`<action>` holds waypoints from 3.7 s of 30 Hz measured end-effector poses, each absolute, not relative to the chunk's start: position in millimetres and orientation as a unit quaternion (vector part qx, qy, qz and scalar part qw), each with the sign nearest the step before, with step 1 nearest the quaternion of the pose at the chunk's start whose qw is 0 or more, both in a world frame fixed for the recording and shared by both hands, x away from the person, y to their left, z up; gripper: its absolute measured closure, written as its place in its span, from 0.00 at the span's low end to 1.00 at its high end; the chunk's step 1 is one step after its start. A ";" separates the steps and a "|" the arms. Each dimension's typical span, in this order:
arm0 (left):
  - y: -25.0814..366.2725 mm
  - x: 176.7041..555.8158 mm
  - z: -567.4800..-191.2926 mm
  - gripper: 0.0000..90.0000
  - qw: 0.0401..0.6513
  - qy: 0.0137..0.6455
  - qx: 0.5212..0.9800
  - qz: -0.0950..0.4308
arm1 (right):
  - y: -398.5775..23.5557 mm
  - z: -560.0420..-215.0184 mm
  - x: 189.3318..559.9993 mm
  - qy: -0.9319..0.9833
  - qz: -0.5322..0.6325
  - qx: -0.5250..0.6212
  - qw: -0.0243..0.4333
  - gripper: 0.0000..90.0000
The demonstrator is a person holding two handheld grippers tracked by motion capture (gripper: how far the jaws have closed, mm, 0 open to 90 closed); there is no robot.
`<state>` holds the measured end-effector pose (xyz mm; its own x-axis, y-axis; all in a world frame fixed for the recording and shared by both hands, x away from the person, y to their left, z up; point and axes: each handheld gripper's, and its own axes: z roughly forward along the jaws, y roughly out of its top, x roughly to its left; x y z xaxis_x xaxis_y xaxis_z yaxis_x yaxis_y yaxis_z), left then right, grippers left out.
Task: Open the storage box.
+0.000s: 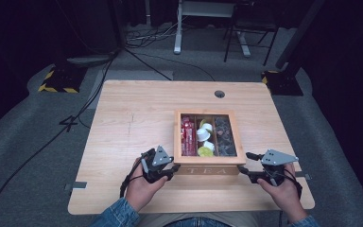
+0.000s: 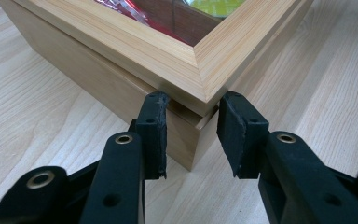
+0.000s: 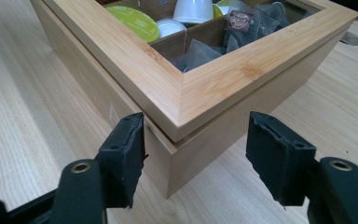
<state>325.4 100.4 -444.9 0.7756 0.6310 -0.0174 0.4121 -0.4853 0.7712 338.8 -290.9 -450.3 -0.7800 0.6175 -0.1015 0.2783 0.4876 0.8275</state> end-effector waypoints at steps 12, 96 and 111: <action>100.5 324.1 -444.8 0.71 0.409 0.308 0.848 0.141 | -287.6 -447.6 338.5 0.838 0.434 0.260 0.207 0.45; 229.6 360.5 -494.4 0.38 0.343 0.440 0.806 0.199 | -276.2 -303.7 451.2 0.789 0.522 0.240 0.216 0.54; 230.6 362.7 -496.4 0.38 0.340 0.439 0.808 0.197 | -270.1 -291.4 483.2 0.777 0.523 0.262 0.232 0.55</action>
<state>362.7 230.6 -496.4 0.5369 0.8434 0.0188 0.5760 -0.3827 0.7224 483.2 -270.1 -291.4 -0.7549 0.6503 -0.0858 0.1645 0.3144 0.9349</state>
